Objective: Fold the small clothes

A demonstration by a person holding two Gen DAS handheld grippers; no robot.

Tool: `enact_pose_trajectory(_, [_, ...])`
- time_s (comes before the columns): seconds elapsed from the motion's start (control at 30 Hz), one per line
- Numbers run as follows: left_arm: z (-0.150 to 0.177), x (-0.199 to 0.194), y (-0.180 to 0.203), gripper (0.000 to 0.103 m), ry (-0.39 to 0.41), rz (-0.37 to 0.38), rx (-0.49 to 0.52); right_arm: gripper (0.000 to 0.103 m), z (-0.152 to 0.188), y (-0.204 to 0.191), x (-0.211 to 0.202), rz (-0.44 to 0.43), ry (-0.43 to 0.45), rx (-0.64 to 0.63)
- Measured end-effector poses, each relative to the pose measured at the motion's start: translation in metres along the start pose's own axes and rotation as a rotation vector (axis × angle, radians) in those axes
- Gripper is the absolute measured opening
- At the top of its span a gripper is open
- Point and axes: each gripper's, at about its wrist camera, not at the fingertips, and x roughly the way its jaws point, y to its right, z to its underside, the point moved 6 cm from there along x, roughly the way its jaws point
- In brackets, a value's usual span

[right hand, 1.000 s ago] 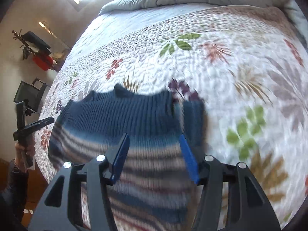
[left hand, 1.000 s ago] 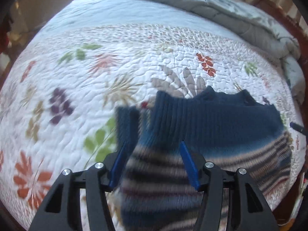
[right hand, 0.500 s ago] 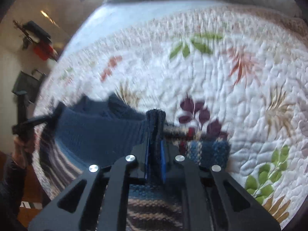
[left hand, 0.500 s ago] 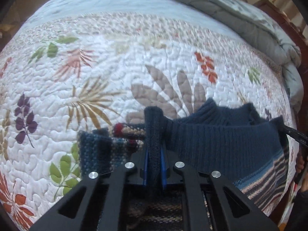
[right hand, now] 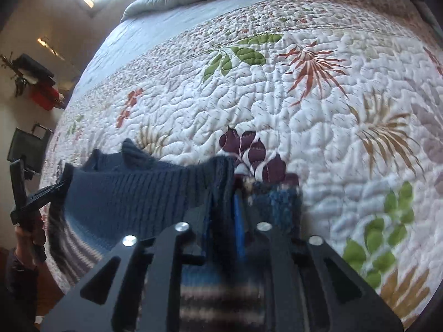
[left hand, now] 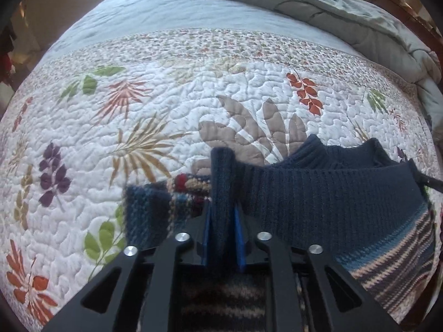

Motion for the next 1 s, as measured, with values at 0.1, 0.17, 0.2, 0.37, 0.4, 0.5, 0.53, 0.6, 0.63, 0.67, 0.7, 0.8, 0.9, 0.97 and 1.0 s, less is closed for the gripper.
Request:
enact_pose_trajectory(0.1, [0.014,-0.028,0.003,0.029,0.028,0.011,0.003,0.033,0.019,-0.009,-0.031,0.012,0.024,-0.034])
enact_pose_trajectory(0.17, [0.028,-0.046,0.008,0.051,0.051,0.012,0.013,0.043,0.037,-0.012,-0.05,0.008,0.02,-0.011])
enact_pose_trajectory(0.2, [0.036,-0.053,0.011,0.053,0.059,0.012,0.019,0.045,0.049,-0.012,-0.06,-0.001,0.021,0.0])
enact_pose_trajectory(0.37, [0.082,-0.076,0.035,0.054,0.065,0.056,0.071,0.056,0.115,-0.003,-0.084,-0.004,-0.042,0.086])
enact_pose_trajectory(0.4, [0.085,-0.075,0.04,0.054,0.059,0.063,0.079,0.056,0.121,0.0,-0.085,-0.008,-0.045,0.097])
enact_pose_trajectory(0.5, [0.096,-0.066,0.052,0.054,0.044,0.053,0.105,0.056,0.138,0.008,-0.084,-0.018,-0.056,0.125])
enact_pose_trajectory(0.53, [0.098,-0.059,0.056,0.054,0.029,0.056,0.105,0.056,0.142,0.011,-0.081,-0.014,-0.063,0.135])
enact_pose_trajectory(0.6, [0.102,-0.051,0.059,0.054,0.008,0.058,0.099,0.056,0.148,0.015,-0.073,-0.018,-0.082,0.145])
enact_pose_trajectory(0.63, [0.104,-0.044,0.06,0.054,-0.006,0.046,0.097,0.056,0.151,0.017,-0.069,-0.017,-0.09,0.147])
enact_pose_trajectory(0.67, [0.105,-0.039,0.06,0.054,-0.017,0.041,0.099,0.056,0.153,0.018,-0.065,-0.019,-0.098,0.15])
enact_pose_trajectory(0.7, [0.106,-0.034,0.059,0.054,-0.029,0.043,0.09,0.055,0.155,0.02,-0.062,-0.024,-0.104,0.156])
enact_pose_trajectory(0.8, [0.107,-0.025,0.055,0.056,-0.052,0.065,0.065,0.055,0.158,0.025,-0.053,-0.036,-0.105,0.164])
enact_pose_trajectory(0.9, [0.108,-0.02,0.053,0.057,-0.063,0.074,0.052,0.055,0.158,0.026,-0.049,-0.043,-0.103,0.167])
enact_pose_trajectory(0.97, [0.109,-0.018,0.055,0.058,-0.06,0.06,0.067,0.055,0.159,0.026,-0.049,-0.036,-0.105,0.152])
enact_pose_trajectory(1.0, [0.108,-0.017,0.056,0.058,-0.059,0.055,0.071,0.055,0.159,0.026,-0.049,-0.033,-0.106,0.147])
